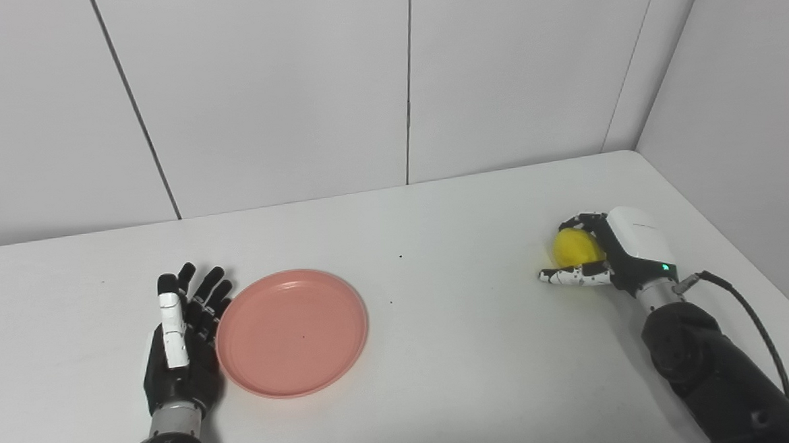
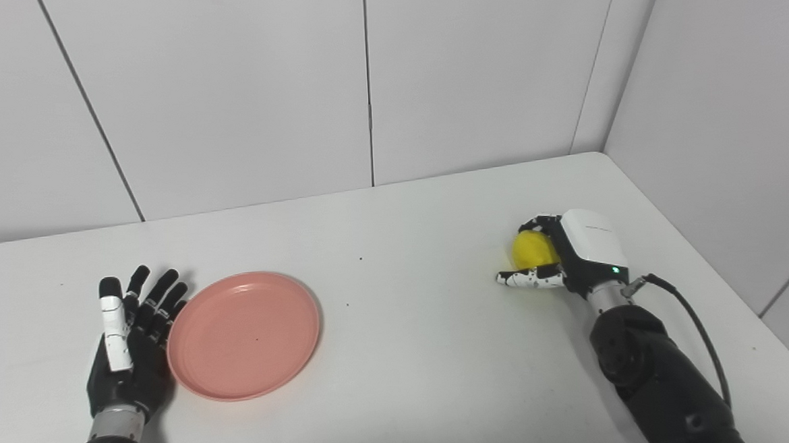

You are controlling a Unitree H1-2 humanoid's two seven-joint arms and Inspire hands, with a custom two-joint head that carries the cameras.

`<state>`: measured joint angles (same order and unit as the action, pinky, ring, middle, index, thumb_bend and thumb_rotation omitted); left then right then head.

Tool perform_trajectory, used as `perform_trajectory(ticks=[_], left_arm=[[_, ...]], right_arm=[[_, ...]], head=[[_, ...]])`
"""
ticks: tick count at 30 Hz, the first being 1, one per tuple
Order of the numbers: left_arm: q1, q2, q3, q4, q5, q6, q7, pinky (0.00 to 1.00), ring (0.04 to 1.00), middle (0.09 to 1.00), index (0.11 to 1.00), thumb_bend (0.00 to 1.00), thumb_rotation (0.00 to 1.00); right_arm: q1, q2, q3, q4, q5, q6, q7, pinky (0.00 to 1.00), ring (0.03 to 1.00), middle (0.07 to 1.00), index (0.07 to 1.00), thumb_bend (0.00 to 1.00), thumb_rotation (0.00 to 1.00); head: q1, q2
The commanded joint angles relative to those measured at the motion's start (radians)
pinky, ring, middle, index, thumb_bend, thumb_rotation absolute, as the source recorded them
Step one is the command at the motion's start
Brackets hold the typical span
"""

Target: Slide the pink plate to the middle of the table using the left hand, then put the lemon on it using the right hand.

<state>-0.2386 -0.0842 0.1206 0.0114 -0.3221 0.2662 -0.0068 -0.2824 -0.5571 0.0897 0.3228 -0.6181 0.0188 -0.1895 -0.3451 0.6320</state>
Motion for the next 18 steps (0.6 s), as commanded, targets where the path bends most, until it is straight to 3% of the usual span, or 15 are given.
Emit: perform_trajectory(ticks=[1,4,9,14,18], left_arm=[[-0.003,-0.009,-0.008,-0.021,-0.003,0.009,-0.001,0.94,0.888,0.868,0.942,0.82,0.82],[-0.004,-0.009,-0.007,-0.015,-0.004,0.008,-0.003,0.94,0.888,0.869,0.939,0.82,0.82],[-0.004,-0.011,-0.013,-0.02,0.003,0.009,0.001,0.93,0.887,0.866,0.944,0.82,0.82],[-0.003,-0.015,-0.017,-0.023,0.006,0.008,0.004,0.94,0.894,0.871,0.956,0.81,0.83],[-0.003,-0.027,-0.015,-0.026,-0.001,0.012,0.011,0.94,0.892,0.863,0.952,0.81,0.81]], right_arm=[[-0.001,-0.018,0.011,-0.027,0.001,-0.006,0.037,0.25,0.309,0.386,0.465,0.56,0.4],[-0.002,-0.022,0.011,-0.058,-0.006,-0.017,0.037,0.26,0.317,0.397,0.477,0.55,0.39],[-0.018,-0.029,0.009,-0.106,-0.002,-0.048,0.035,0.18,0.227,0.304,0.389,0.55,0.39],[-0.032,-0.028,-0.006,-0.19,-0.004,-0.028,0.058,0.17,0.222,0.302,0.391,0.54,0.4],[-0.052,-0.032,-0.01,-0.252,0.001,-0.054,0.067,0.17,0.222,0.299,0.377,0.55,0.36]], head=[[0.003,-0.001],[0.005,-0.001],[0.014,-0.001],[0.023,-0.003],[0.035,-0.005]])
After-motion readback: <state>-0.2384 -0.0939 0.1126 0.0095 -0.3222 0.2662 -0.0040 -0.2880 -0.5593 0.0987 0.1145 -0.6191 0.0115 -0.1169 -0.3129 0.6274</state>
